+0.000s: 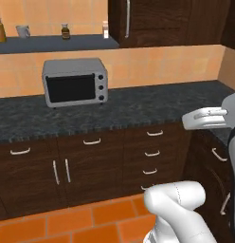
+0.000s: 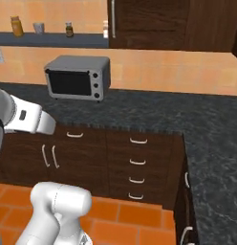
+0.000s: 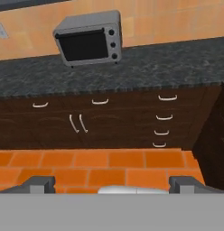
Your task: Gather all objects into one cabinet and sort the glasses and bowls to opposite sides.
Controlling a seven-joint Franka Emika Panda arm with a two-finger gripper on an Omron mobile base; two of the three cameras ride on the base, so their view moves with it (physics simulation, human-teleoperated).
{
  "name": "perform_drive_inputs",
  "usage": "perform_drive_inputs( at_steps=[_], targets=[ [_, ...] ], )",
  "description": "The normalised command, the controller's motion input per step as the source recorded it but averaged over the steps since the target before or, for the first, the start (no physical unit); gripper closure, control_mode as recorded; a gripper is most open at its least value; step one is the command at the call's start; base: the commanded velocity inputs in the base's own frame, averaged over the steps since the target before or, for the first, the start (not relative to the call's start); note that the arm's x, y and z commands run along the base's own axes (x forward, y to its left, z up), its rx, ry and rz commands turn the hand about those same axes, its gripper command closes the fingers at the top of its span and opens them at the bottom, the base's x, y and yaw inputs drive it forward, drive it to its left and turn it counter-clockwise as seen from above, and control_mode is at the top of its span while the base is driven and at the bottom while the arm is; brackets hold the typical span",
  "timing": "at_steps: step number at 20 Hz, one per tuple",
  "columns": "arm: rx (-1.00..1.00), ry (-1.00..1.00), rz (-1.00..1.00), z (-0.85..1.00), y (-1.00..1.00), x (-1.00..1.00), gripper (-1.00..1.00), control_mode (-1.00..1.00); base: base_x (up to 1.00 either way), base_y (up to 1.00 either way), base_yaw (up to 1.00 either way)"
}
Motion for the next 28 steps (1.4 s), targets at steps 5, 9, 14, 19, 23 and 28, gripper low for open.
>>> perform_drive_inputs(
  at_steps=[5,9,14,19,23,28],
  targets=[
    [0.00,0.00,0.00,0.00,0.00,0.00,-1.00,1.00,0.50,0.69,0.02],
    [0.00,0.00,0.00,0.00,0.00,0.00,-1.00,1.00,0.23,0.65,-0.03],
    [0.00,0.00,0.00,0.00,0.00,0.00,-1.00,1.00,0.51,0.30,-0.04],
    [0.00,0.00,0.00,0.00,0.00,0.00,-1.00,1.00,0.76,0.22,-0.14],
    [0.00,0.00,0.00,0.00,0.00,0.00,-1.00,1.00,0.21,0.68,-0.03],
    [0.00,0.00,0.00,0.00,0.00,0.00,-1.00,1.00,0.51,0.54,-0.04]
  ],
)
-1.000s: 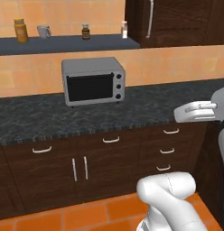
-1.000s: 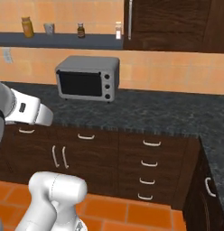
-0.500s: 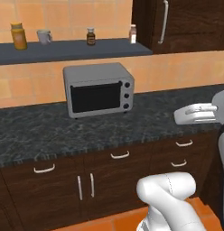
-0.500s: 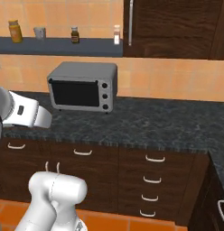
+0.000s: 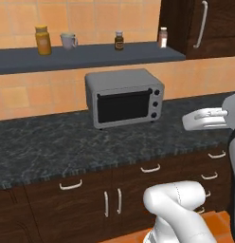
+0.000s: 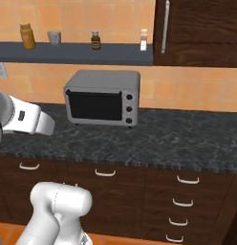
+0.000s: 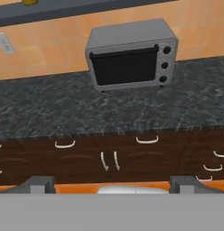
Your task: Gather all objects into one cabinet and sort the glasses and bowls to opposite sides.
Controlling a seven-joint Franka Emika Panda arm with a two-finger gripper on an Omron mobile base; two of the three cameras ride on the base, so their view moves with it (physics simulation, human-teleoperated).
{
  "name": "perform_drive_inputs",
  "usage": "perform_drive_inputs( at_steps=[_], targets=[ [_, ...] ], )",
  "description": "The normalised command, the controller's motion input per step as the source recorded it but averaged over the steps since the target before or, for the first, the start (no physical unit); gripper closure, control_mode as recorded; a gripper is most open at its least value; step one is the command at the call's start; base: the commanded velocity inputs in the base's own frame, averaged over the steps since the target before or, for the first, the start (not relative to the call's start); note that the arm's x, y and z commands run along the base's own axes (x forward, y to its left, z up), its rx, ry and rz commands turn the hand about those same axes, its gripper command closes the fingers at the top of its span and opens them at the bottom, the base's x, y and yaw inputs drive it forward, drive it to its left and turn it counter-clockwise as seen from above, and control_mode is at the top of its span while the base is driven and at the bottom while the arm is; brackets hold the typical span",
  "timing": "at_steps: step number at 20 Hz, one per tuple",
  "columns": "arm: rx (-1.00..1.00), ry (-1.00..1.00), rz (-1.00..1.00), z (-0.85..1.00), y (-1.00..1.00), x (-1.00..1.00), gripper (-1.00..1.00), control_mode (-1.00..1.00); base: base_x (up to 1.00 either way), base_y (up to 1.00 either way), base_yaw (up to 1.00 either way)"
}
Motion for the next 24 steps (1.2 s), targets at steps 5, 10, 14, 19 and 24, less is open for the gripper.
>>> perform_drive_inputs(
  at_steps=[5,10,14,19,24],
  targets=[
    [0.00,0.00,0.00,0.00,0.00,0.00,-1.00,1.00,0.44,0.63,0.03],
    [0.00,0.00,0.00,0.00,0.00,0.00,-1.00,1.00,0.31,0.52,0.07],
    [0.00,0.00,0.00,0.00,0.00,0.00,-1.00,1.00,0.35,0.16,0.08],
    [0.00,0.00,0.00,0.00,0.00,0.00,-1.00,1.00,0.34,0.26,0.08],
    [0.00,0.00,0.00,0.00,0.00,0.00,-1.00,1.00,0.55,0.21,0.04]
  ],
)
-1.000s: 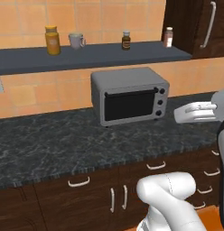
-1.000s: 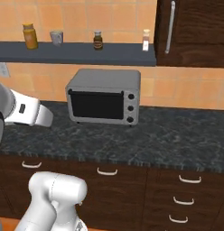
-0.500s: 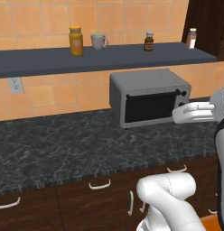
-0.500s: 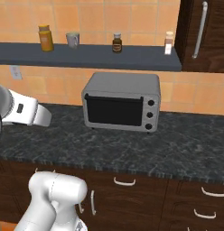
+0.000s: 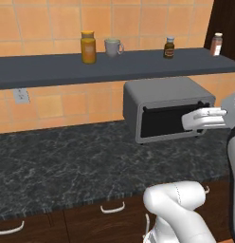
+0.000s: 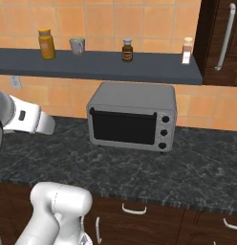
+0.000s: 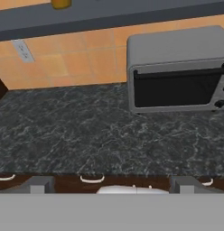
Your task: Gather all objects into one cabinet and sort the glasses and bowls to opposite sides.
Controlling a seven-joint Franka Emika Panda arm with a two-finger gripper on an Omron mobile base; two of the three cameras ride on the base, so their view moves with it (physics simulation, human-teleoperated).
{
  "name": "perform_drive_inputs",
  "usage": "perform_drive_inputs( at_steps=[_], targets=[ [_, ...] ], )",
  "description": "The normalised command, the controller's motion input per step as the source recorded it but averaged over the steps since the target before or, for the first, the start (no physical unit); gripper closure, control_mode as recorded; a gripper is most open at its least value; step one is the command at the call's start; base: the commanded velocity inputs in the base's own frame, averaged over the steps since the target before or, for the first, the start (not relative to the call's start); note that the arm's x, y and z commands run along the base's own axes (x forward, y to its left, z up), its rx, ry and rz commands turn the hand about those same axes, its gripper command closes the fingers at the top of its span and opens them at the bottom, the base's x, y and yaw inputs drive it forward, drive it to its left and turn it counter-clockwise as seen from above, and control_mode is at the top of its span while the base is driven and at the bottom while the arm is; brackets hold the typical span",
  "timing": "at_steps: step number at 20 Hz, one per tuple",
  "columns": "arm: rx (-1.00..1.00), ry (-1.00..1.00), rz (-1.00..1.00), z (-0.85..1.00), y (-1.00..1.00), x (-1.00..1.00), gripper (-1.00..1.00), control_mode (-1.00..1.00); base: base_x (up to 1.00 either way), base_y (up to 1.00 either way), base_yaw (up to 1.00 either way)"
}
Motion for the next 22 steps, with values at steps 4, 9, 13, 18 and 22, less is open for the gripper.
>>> perform_drive_inputs(
  at_steps=[4,9,13,18,22],
  targets=[
    [0.00,0.00,0.00,0.00,0.00,0.00,-1.00,1.00,0.00,0.02,0.00],
    [0.00,0.00,0.00,0.00,0.00,0.00,-1.00,1.00,0.00,0.06,0.00],
    [0.00,0.00,0.00,0.00,0.00,0.00,-1.00,1.00,-0.21,0.21,0.00],
    [-0.14,-0.09,0.00,0.59,0.10,-0.36,-1.00,-1.00,0.00,0.00,0.00],
    [-0.17,-0.16,0.00,0.90,0.01,-0.17,-1.00,-1.00,0.00,0.00,0.00]
  ],
)
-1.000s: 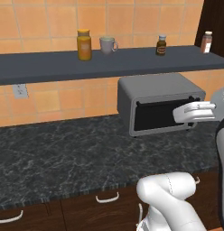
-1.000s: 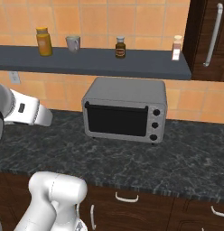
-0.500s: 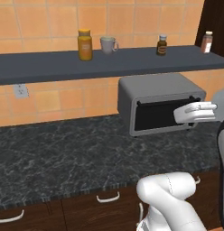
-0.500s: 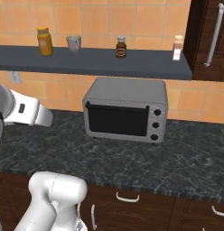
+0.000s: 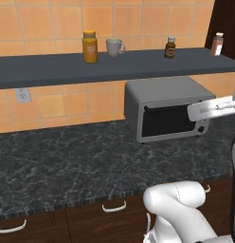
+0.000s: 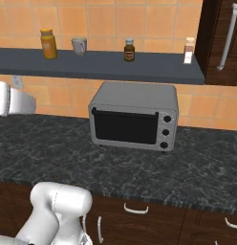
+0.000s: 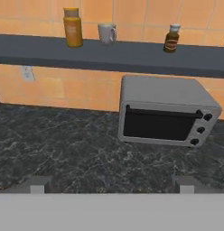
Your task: Gather all objects into one cabinet and sort the glasses and bowls to opposite sides.
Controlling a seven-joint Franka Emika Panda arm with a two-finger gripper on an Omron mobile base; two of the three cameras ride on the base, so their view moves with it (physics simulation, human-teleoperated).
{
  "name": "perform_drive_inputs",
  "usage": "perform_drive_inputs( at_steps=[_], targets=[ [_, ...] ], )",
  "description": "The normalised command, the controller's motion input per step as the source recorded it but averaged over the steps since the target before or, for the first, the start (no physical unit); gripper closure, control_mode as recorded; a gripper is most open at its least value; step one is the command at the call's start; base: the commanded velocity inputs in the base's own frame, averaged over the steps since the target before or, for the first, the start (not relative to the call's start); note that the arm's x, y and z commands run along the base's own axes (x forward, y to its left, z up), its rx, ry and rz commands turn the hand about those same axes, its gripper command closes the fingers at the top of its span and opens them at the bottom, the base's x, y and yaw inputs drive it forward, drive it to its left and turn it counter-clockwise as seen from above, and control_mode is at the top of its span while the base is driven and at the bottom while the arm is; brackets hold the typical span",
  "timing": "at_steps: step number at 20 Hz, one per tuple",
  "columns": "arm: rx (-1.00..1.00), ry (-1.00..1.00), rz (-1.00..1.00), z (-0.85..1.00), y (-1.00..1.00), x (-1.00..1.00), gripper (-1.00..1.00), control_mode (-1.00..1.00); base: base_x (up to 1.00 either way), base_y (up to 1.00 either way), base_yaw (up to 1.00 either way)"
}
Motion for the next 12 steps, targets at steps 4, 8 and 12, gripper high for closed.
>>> perform_drive_inputs(
  at_steps=[4,8,12],
  targets=[
    [-0.10,-0.23,0.00,1.00,0.00,0.18,-1.00,-1.00,0.00,0.00,0.00],
    [0.00,-0.11,0.00,0.64,-0.03,0.94,-1.00,-1.00,0.00,0.00,0.00],
    [0.00,-0.02,-0.02,0.00,-0.02,0.22,-1.00,-1.00,0.00,0.00,0.00]
  ],
)
